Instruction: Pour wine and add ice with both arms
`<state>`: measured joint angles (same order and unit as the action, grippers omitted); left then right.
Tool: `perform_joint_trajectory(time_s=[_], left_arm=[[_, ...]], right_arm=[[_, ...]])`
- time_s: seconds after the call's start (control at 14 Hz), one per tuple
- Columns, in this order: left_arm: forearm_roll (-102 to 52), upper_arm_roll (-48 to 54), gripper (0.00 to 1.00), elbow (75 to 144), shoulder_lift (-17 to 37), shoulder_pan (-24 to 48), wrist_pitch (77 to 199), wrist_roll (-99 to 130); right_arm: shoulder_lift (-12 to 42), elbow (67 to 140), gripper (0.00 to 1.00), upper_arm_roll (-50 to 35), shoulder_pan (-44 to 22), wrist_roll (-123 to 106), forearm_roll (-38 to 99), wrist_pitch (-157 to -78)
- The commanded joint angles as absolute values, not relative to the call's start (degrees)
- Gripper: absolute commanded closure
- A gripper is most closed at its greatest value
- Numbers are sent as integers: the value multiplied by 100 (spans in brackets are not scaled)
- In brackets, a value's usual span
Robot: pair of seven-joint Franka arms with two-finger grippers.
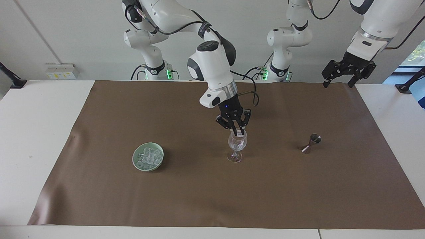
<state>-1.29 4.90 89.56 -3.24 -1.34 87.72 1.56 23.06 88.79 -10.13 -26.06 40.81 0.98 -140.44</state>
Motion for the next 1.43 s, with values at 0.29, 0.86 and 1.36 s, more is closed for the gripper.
perform_joint_trajectory(time_s=[0.29, 0.86, 1.36], left_arm=[[-185, 536, 0, 9018, -413, -220, 8701, 141], [-185, 536, 0, 9018, -413, -220, 8701, 141], [-185, 536, 0, 9018, -413, -220, 8701, 141]], right_arm=[[2250, 8930, 90, -1046, -2602, 4298, 97, -13948], [2197, 8903, 87, -1046, -2575, 4236, 62, -13658], [2197, 8903, 79, -1046, -2566, 4228, 70, -13650]])
